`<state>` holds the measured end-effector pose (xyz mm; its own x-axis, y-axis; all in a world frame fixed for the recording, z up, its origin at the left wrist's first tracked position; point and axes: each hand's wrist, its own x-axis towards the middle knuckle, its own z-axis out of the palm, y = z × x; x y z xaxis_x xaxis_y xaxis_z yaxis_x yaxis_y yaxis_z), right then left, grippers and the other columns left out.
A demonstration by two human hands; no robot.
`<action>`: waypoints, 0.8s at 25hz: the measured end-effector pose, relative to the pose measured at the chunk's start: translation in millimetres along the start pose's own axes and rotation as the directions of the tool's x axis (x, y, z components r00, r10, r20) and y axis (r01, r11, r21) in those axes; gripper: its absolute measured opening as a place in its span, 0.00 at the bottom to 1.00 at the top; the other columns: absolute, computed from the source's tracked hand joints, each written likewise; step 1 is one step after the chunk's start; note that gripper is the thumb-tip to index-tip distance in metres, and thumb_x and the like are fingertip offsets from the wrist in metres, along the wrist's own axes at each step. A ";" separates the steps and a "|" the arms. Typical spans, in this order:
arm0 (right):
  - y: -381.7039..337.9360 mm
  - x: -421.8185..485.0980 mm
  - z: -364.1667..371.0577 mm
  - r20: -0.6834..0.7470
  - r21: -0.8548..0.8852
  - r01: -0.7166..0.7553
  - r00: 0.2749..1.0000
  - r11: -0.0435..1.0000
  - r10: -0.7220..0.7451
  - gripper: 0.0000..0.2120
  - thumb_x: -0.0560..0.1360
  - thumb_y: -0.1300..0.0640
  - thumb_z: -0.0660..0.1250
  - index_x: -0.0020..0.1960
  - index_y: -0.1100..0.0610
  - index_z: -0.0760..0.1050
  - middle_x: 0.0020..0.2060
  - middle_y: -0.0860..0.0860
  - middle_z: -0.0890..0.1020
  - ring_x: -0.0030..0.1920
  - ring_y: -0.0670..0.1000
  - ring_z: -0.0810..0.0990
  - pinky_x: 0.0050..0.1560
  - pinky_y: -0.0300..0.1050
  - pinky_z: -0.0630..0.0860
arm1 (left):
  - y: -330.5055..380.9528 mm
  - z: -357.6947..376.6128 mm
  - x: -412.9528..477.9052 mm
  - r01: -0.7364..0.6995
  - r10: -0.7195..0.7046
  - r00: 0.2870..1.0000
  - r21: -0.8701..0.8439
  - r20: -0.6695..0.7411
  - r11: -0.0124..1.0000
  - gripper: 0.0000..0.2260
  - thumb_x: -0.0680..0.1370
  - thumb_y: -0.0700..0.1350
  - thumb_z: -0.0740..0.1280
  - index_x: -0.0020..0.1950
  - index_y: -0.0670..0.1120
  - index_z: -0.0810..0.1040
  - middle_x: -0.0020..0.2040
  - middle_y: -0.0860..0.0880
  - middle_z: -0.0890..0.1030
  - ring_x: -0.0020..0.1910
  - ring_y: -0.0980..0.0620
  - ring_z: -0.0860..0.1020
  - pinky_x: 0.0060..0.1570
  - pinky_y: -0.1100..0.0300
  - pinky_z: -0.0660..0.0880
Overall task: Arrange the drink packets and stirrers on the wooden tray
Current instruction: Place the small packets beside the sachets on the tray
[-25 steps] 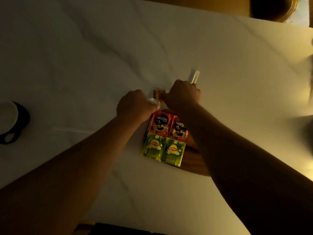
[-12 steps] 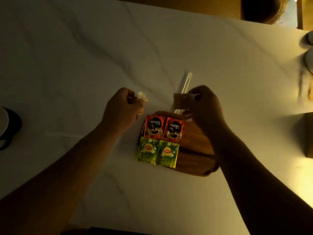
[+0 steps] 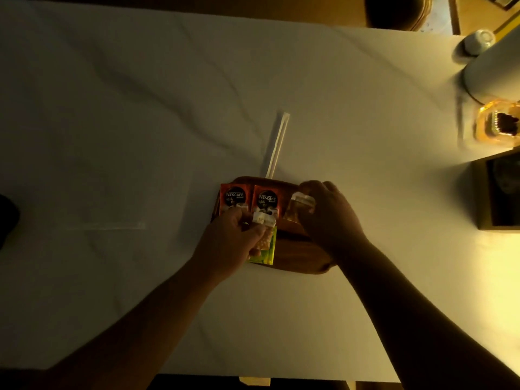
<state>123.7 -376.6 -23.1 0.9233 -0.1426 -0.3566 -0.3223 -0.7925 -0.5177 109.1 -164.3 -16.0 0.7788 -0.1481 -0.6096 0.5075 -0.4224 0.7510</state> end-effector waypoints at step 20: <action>9.1 -50.7 18.9 -0.085 -0.152 0.237 0.964 0.960 -0.252 0.19 0.76 0.52 0.68 0.66 0.49 0.75 0.62 0.49 0.78 0.62 0.50 0.75 0.54 0.46 0.75 | 2.6 17.0 -4.4 -0.022 0.023 0.999 0.014 -0.028 1.000 0.12 0.78 0.50 0.69 0.59 0.48 0.76 0.48 0.53 0.82 0.43 0.59 0.82 0.36 0.65 0.80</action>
<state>70.0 -365.3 -24.5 0.9889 0.0118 -0.1478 -0.0587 -0.8843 -0.4632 100.7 -180.0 -15.7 0.8001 -0.1328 -0.5850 0.4846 -0.4318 0.7607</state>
